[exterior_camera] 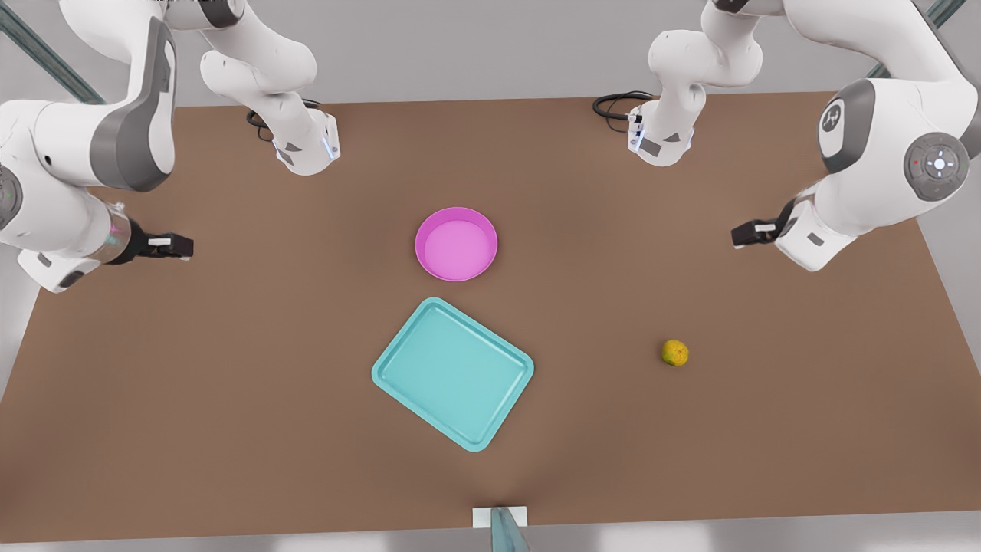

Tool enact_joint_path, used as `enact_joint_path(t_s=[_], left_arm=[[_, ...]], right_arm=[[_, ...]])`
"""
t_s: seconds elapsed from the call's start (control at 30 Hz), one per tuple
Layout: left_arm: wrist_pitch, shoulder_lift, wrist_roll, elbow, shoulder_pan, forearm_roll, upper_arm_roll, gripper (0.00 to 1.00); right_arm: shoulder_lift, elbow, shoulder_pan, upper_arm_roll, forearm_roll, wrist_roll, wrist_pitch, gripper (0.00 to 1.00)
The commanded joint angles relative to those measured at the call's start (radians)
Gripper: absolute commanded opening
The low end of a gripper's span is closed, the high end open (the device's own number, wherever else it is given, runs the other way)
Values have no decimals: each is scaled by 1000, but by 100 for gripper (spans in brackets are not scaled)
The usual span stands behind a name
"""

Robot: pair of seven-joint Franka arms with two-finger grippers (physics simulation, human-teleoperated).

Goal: Place the orange on the plate with the left arm and the plate on the tray with the right arm

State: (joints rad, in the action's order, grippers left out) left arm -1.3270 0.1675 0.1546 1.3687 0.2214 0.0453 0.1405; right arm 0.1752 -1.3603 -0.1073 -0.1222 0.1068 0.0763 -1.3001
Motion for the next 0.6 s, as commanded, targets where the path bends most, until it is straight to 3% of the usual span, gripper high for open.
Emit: enact_joint_path(t_s=[0.0,0.07,0.17,0.2,0.3,0.57], left_arm=[[-52,0,69,0,1,2,1,100],[-63,53,72,0,4,4,1,100],[-135,388,69,-56,15,54,-44,100],[-196,432,71,-57,15,102,-45,100],[-688,451,56,185,13,117,-47,100],[-847,477,-144,260,-27,45,-35,100]], right_arm=[[4,3,0,0,-1,40,-54,100],[4,1,0,0,-1,40,-53,100],[12,1,-2,0,-1,39,-47,100],[13,1,-2,1,-1,39,-47,100],[20,1,-2,1,-1,40,-45,100],[23,-5,-3,1,-3,45,-44,100]])
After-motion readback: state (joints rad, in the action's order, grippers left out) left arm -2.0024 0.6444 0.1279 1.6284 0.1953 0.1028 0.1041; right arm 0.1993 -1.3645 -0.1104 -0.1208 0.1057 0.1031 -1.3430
